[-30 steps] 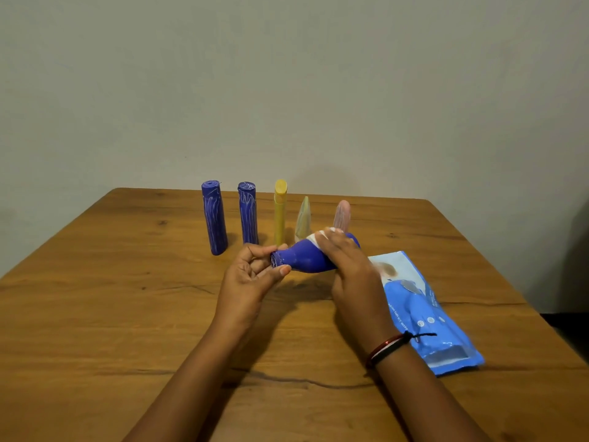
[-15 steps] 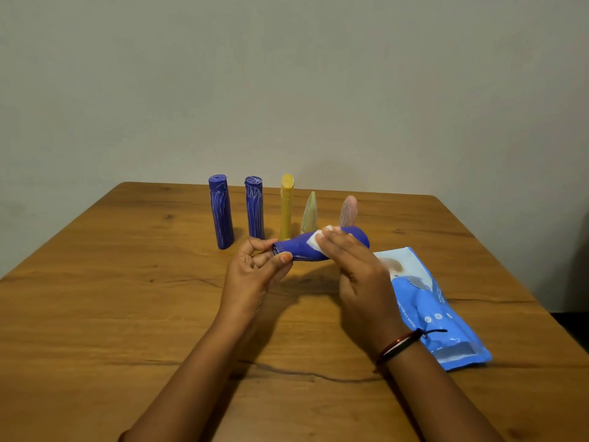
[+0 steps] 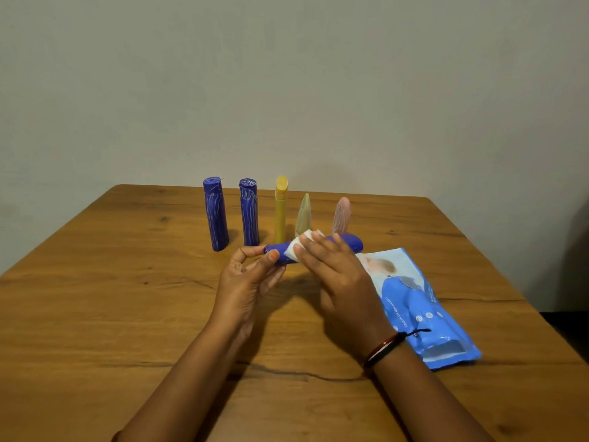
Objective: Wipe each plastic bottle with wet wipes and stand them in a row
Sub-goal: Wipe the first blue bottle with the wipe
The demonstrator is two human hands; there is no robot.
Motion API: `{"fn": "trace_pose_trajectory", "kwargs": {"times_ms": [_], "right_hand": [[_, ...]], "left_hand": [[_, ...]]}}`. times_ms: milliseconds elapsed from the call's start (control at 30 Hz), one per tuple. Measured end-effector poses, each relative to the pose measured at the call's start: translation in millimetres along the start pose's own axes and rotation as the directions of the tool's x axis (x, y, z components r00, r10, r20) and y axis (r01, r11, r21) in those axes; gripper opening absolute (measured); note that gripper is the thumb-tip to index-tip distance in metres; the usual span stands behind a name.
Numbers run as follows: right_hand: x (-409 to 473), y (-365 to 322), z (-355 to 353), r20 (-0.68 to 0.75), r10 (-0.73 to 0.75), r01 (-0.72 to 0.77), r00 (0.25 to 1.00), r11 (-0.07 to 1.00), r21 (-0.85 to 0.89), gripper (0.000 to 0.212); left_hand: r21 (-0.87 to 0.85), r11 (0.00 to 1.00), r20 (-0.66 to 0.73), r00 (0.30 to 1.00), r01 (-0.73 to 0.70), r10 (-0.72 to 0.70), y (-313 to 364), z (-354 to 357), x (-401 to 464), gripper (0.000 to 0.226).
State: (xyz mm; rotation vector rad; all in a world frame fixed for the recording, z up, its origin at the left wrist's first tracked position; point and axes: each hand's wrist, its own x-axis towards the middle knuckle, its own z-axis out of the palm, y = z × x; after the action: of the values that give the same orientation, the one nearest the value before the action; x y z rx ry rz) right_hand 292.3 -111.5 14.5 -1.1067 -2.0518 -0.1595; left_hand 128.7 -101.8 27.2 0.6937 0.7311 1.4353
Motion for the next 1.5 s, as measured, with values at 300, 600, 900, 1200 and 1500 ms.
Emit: {"fn": "trace_pose_trajectory", "kwargs": {"times_ms": [300,600,900,1200,1500], "right_hand": [[2,-17,11,0.013,-0.017,0.017,1.0,0.998,-0.06,0.062],[-5,25,1,-0.116,0.334,-0.333,0.935,0.942,0.034,0.054],[4,-14,11,-0.036,0.307,-0.3,0.951,0.944,0.138,0.06],[4,-12,6,0.006,0.253,-0.252,0.968,0.961,0.113,0.049],[2,-9,3,0.05,0.43,-0.432,0.901,0.888,0.157,0.046]], "left_hand": [[0.018,1.0,-0.01,1.0,-0.011,0.011,-1,2,-1,0.028],[0.184,0.982,-0.035,0.999,-0.034,0.041,6,-8,1,0.033],[0.352,0.924,0.072,0.989,-0.146,0.129,3,-2,-4,0.031],[0.492,0.824,0.195,0.958,-0.28,0.209,1,1,-5,0.03],[0.594,0.733,0.242,0.943,-0.33,0.229,-1,-4,-4,0.04]]}}
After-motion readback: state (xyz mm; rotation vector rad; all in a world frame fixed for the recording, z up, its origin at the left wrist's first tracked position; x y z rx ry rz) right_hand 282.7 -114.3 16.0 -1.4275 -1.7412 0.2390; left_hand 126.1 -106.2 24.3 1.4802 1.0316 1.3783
